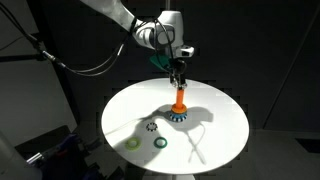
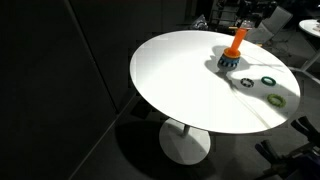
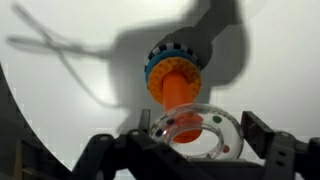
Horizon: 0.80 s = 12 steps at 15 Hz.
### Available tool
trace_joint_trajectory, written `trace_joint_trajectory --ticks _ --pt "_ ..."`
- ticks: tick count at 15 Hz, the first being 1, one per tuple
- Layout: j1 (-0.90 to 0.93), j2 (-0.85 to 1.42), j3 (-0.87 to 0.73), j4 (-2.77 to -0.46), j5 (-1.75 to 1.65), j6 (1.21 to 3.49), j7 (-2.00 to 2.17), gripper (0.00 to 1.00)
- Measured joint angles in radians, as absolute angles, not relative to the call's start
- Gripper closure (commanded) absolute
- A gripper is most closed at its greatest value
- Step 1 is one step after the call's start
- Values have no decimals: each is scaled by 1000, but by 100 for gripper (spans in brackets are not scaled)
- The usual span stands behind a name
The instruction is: Put the transparent ring on the table
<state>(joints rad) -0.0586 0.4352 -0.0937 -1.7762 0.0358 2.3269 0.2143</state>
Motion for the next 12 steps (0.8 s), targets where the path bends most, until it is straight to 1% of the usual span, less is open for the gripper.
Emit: trace_joint_trajectory --ticks 5,12 --pt "-56 356 -79 -1808 36 2266 205 35" --pt "-52 279 -61 -1930 36 2207 140 35"
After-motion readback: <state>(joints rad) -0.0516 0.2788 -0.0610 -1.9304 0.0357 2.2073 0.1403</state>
